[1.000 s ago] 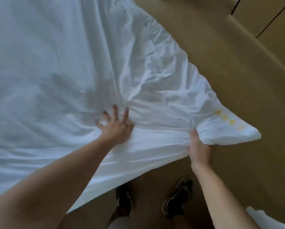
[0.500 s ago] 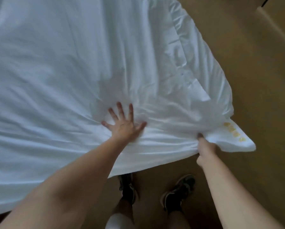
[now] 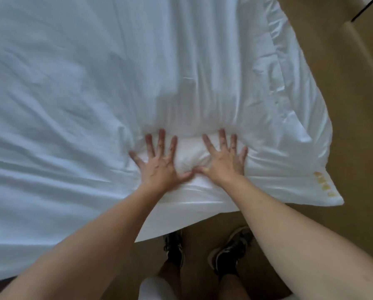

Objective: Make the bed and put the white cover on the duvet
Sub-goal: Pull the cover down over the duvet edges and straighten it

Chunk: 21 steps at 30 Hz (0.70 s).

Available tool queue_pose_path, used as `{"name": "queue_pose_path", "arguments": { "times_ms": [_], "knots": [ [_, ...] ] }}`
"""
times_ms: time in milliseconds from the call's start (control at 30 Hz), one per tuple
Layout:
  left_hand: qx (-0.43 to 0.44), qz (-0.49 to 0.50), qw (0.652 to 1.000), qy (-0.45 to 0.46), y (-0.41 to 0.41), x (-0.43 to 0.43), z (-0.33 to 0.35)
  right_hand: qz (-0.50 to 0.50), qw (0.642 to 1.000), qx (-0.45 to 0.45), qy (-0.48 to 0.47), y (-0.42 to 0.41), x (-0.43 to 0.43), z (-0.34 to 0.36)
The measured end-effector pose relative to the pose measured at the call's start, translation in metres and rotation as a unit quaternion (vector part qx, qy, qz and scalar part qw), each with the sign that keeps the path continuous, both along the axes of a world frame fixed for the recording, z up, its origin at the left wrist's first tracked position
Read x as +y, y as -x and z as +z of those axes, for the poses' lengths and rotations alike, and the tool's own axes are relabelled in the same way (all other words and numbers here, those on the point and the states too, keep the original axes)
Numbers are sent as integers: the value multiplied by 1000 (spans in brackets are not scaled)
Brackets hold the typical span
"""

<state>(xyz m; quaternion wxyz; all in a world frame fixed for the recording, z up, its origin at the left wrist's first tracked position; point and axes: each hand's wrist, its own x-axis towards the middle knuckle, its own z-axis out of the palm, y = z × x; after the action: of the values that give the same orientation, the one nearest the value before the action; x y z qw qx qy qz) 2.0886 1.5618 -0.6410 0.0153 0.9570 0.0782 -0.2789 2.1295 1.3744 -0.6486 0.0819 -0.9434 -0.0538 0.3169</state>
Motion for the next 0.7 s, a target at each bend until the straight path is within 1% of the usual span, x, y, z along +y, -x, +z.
{"name": "queue_pose_path", "arguments": {
  "times_ms": [67,100,200,267,333,400,567,633,700],
  "knots": [
    [7,34,999,10,-10,14,4,-20,999,6,31,-10,-9,3],
    [6,34,999,27,-18,14,7,-12,999,-3,46,-19,-13,8],
    [-36,7,997,69,-41,-3,7,46,995,-61,67,-45,-20,13],
    [-59,41,994,86,-69,-10,3,52,993,-89,61,-76,-24,9],
    [-62,78,992,71,-102,-18,-5,6,994,-96,59,-116,-34,4],
    [-67,97,992,46,-138,-32,-13,-28,994,-84,57,-159,-41,-3],
    [-92,156,982,50,-243,-72,-30,-32,991,-126,14,-262,-62,-23],
    [-109,179,977,42,-290,-86,-37,-22,993,-112,-1,-311,-73,-25],
    [-120,229,966,31,-333,-102,-43,-2,997,-80,-2,-356,-81,-26]
  ]
}}
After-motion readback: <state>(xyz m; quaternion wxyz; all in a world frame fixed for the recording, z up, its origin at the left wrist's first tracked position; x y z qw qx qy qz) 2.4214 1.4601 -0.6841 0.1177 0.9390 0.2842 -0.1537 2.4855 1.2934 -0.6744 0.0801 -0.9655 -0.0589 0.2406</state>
